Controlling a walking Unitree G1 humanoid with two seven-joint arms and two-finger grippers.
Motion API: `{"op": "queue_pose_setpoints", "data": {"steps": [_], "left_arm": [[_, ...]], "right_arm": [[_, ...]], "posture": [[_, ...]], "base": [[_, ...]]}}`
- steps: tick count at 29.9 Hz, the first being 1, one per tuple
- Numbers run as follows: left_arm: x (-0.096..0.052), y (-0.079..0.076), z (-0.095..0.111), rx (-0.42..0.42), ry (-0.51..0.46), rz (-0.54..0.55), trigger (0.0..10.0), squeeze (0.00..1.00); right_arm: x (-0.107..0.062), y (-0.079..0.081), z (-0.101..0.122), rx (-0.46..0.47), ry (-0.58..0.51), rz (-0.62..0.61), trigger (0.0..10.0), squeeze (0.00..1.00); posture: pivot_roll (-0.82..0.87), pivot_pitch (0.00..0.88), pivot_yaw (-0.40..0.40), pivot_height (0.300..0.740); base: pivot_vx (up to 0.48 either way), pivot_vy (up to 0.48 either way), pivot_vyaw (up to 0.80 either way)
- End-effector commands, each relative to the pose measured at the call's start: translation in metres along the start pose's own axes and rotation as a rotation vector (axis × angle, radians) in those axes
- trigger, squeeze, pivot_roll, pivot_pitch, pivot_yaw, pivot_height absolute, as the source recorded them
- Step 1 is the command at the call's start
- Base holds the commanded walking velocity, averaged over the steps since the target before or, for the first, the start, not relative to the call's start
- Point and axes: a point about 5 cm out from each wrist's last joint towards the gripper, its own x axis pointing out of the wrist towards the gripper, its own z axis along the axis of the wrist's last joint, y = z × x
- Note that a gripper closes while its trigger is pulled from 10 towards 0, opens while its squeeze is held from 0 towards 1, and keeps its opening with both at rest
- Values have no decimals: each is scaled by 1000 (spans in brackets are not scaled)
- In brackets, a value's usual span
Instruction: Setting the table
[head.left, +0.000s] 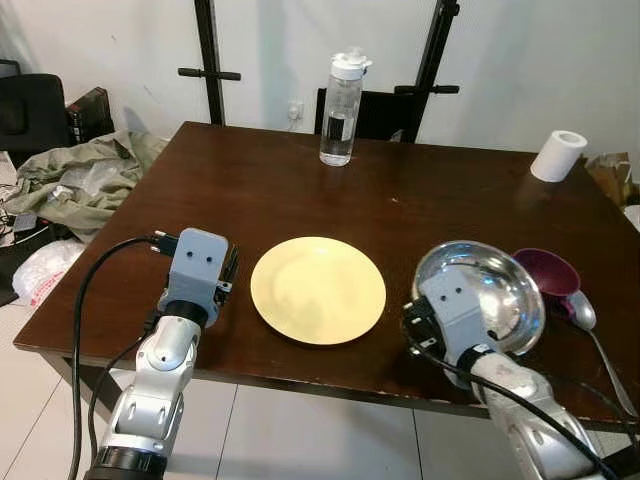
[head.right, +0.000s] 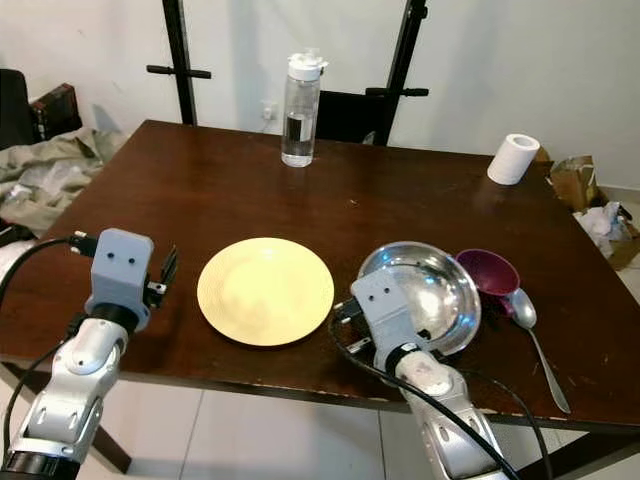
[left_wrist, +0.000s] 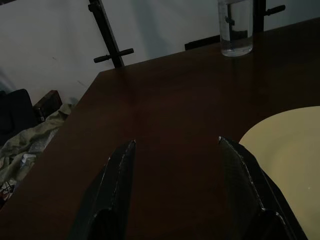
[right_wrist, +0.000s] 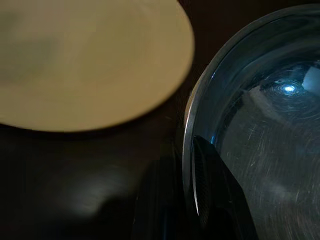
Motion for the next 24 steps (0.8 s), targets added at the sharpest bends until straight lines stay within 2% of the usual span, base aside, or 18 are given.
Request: {"op": "queue_pose_setpoints", "data": {"steps": [1, 9, 12, 13, 24], "left_arm": [[-1, 0, -2, -2, 7, 3, 10000, 0], [-2, 0, -2, -3, 9, 4, 10000, 0], [-2, 0, -3, -3, 10, 4, 10000, 0], [-2, 0, -3, -4, 9, 3, 10000, 0], [0, -2, -2, -5, 5, -3, 10000, 0]], "right_arm": [[-1, 5, 3, 0, -26, 34, 10000, 0], [0, 6, 3, 4, -24, 40, 10000, 0], [0, 1, -1, 5, -11, 12, 10000, 8], [0, 0, -1, 13, -9, 5, 10000, 1000], [-2, -8, 11, 55, -74, -44, 10000, 1000]], "posture": [[11, 131, 36, 740], [11, 130, 33, 740], [9, 129, 32, 740], [8, 126, 33, 740], [7, 119, 38, 740]], "base": [[0, 0, 0], [0, 0, 0], [0, 0, 0], [0, 0, 0], [0, 0, 0]]}}
